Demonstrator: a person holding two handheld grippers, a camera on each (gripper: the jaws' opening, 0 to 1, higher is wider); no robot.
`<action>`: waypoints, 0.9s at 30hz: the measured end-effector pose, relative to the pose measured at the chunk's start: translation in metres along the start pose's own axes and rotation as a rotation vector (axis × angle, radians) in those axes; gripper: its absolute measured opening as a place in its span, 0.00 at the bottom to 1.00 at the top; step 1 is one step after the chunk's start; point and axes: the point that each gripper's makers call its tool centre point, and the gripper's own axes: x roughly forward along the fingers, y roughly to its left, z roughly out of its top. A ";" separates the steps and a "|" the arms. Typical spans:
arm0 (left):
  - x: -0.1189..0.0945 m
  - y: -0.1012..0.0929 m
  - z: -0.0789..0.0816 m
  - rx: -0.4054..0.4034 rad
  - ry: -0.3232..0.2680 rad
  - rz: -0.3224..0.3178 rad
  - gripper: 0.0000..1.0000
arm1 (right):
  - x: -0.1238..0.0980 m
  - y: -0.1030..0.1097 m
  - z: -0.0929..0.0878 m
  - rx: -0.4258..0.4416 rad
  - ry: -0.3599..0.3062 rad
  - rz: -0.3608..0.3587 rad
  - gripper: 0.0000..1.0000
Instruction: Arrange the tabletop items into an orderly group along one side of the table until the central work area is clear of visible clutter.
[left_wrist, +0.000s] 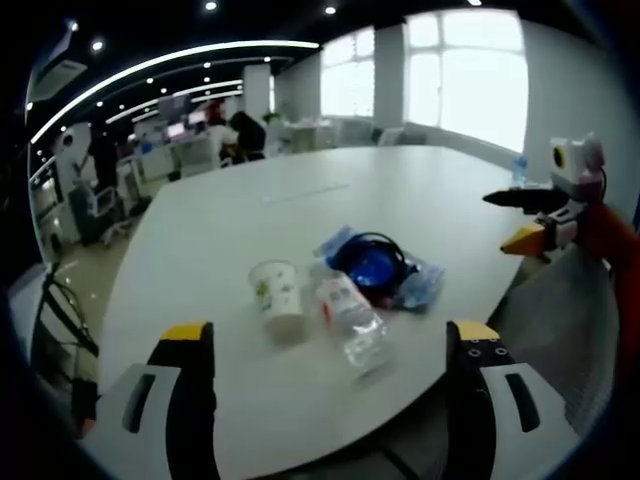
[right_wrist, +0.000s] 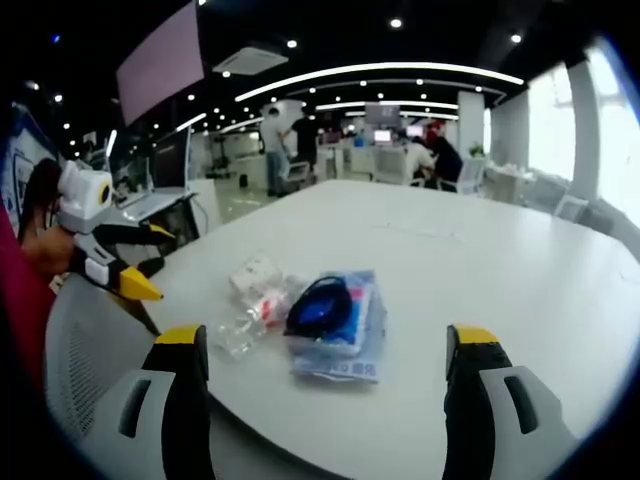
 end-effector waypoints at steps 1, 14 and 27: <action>0.000 0.000 0.000 -0.001 0.003 0.002 0.93 | 0.000 0.000 -0.001 0.001 0.004 0.001 0.98; 0.001 0.001 -0.011 -0.027 0.065 0.010 0.92 | 0.001 0.000 -0.006 0.024 0.030 0.010 0.97; 0.003 0.005 -0.019 -0.056 0.109 0.025 0.90 | 0.001 0.003 -0.010 0.035 0.053 0.026 0.97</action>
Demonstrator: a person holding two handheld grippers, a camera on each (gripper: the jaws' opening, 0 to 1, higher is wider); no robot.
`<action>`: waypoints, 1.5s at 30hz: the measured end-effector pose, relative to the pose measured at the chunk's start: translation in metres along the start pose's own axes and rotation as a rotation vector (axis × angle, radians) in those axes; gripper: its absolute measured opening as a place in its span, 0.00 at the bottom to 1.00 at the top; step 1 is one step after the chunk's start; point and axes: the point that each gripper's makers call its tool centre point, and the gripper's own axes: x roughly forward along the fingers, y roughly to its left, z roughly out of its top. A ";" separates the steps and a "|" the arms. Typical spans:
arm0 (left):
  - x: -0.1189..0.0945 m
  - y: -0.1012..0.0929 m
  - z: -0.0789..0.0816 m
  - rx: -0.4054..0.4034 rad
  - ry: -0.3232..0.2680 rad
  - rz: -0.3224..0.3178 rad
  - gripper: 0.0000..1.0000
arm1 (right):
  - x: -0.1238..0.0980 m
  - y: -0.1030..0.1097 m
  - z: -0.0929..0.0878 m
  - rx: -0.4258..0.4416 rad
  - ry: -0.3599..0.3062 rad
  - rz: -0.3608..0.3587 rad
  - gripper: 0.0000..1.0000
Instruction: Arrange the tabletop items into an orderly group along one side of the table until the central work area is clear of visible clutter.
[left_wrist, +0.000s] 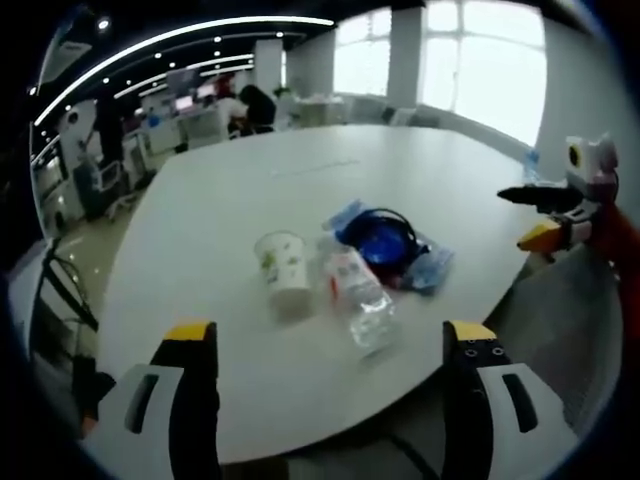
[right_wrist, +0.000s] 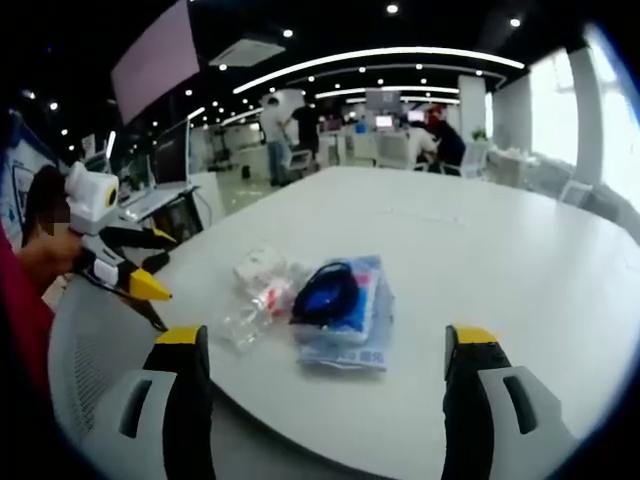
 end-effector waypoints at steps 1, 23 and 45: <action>0.000 0.000 0.000 0.002 0.002 0.002 0.90 | 0.000 0.000 0.000 -0.001 -0.001 0.001 0.97; 0.018 -0.020 -0.006 -0.001 0.077 -0.048 0.85 | 0.001 0.006 -0.001 0.003 0.003 0.034 0.96; 0.061 -0.045 0.012 0.041 0.111 -0.133 0.69 | 0.000 0.004 0.003 0.008 -0.017 0.028 0.94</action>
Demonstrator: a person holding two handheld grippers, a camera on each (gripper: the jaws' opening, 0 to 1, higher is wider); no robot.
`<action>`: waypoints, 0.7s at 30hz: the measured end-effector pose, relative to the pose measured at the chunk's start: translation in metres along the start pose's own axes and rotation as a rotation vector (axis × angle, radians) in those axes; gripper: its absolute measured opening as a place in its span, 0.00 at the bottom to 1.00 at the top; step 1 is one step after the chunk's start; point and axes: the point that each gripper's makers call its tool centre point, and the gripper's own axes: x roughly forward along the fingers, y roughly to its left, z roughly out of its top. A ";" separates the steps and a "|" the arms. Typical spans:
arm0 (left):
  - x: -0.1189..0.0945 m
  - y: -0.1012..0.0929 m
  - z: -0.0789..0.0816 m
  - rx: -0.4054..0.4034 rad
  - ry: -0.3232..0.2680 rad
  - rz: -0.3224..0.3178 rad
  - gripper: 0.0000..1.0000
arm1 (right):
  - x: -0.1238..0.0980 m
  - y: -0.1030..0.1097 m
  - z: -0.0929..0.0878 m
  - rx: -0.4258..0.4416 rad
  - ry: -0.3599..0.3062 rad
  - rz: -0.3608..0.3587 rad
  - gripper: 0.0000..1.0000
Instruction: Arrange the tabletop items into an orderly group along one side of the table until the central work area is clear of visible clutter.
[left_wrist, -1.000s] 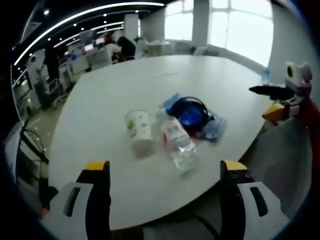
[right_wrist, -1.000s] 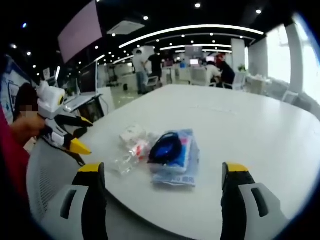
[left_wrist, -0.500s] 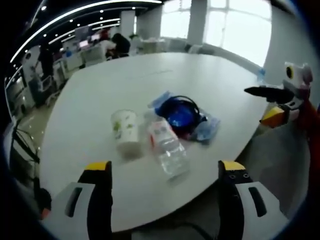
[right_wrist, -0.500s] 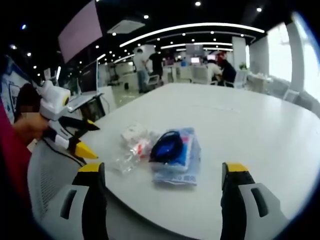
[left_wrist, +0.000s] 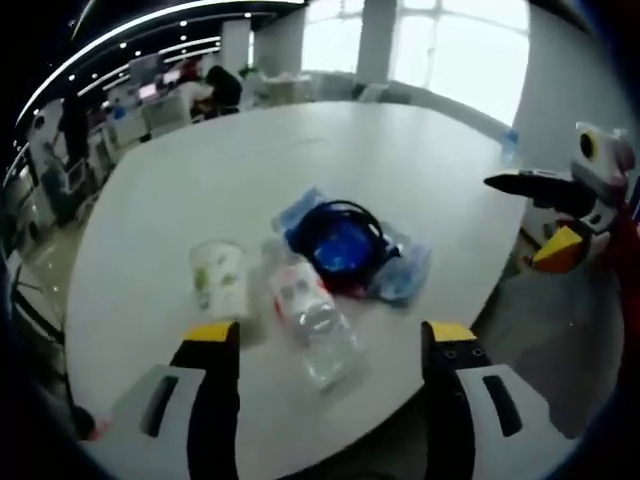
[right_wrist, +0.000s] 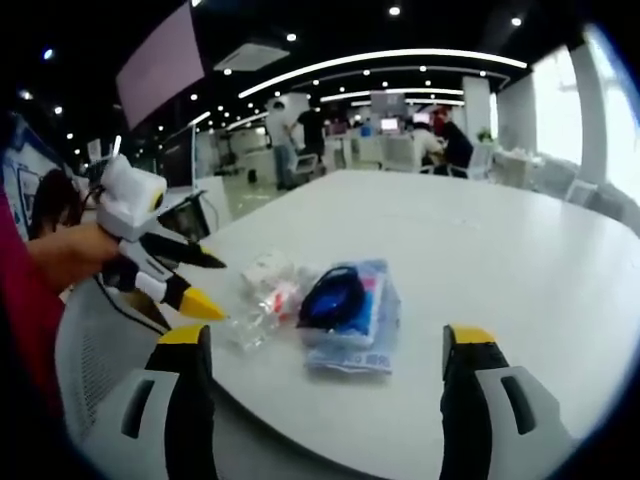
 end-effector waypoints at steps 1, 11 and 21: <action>0.003 0.001 0.000 -0.007 0.005 0.000 0.69 | 0.000 0.000 0.000 0.001 0.000 0.000 0.94; 0.025 0.003 0.005 -0.051 0.022 -0.001 0.65 | 0.000 -0.001 0.002 0.007 -0.010 -0.001 0.93; 0.044 0.006 0.003 -0.044 0.070 0.003 0.62 | -0.001 -0.001 0.003 0.008 -0.015 -0.001 0.92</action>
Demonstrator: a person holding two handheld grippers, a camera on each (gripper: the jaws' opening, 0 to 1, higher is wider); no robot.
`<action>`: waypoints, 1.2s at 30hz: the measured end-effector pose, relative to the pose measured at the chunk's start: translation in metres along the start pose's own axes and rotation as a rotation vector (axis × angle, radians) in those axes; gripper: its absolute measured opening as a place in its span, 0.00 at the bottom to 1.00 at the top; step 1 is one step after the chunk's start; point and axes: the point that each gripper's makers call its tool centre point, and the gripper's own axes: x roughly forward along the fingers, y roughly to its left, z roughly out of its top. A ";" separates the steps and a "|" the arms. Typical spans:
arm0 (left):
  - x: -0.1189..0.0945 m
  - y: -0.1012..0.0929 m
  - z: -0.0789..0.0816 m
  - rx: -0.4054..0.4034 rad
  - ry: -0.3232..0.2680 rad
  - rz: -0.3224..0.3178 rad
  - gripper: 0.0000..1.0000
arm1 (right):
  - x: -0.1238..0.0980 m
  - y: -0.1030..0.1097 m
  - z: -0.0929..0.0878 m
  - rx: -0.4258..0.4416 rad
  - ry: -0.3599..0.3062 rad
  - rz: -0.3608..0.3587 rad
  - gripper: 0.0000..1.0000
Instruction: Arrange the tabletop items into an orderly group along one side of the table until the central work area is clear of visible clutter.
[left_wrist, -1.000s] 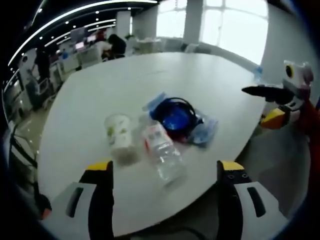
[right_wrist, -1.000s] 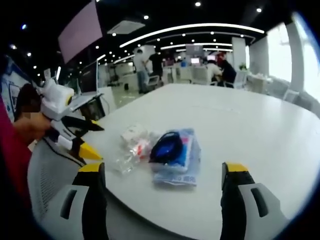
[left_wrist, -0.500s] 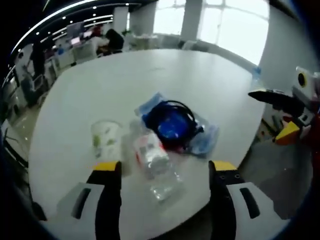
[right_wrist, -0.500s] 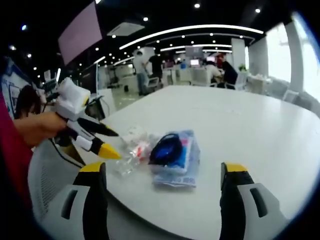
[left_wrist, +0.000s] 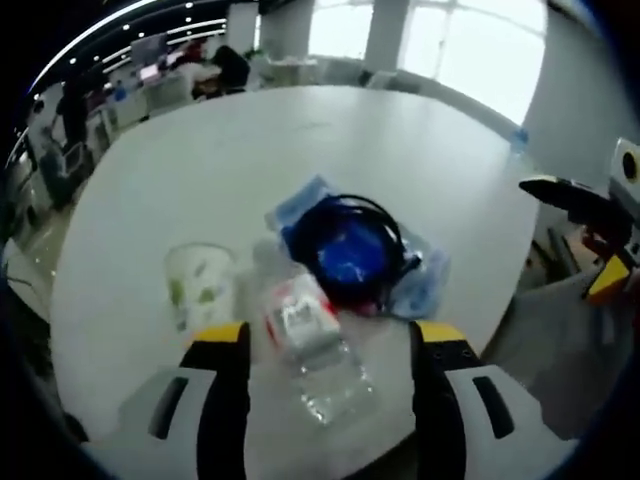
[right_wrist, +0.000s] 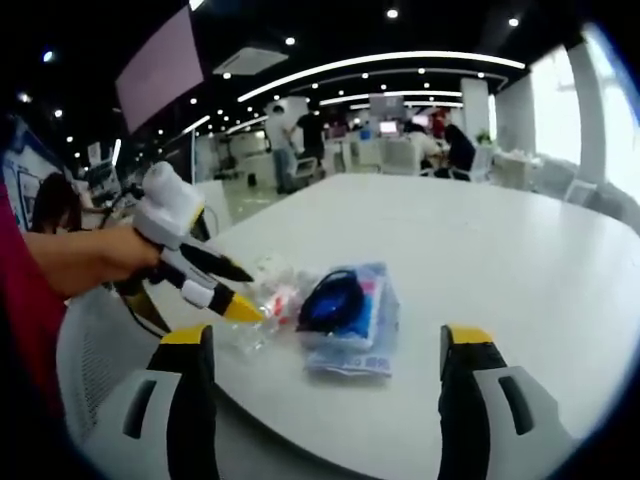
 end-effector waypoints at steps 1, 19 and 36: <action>0.002 0.001 0.001 0.000 0.001 0.005 0.62 | 0.000 0.000 0.000 0.000 0.000 0.000 0.92; 0.030 0.016 -0.002 -0.030 0.073 0.051 0.53 | -0.002 -0.002 0.001 0.000 -0.005 -0.004 0.91; 0.050 0.025 -0.003 -0.066 0.098 0.105 0.52 | -0.002 -0.004 0.002 0.004 -0.008 -0.009 0.90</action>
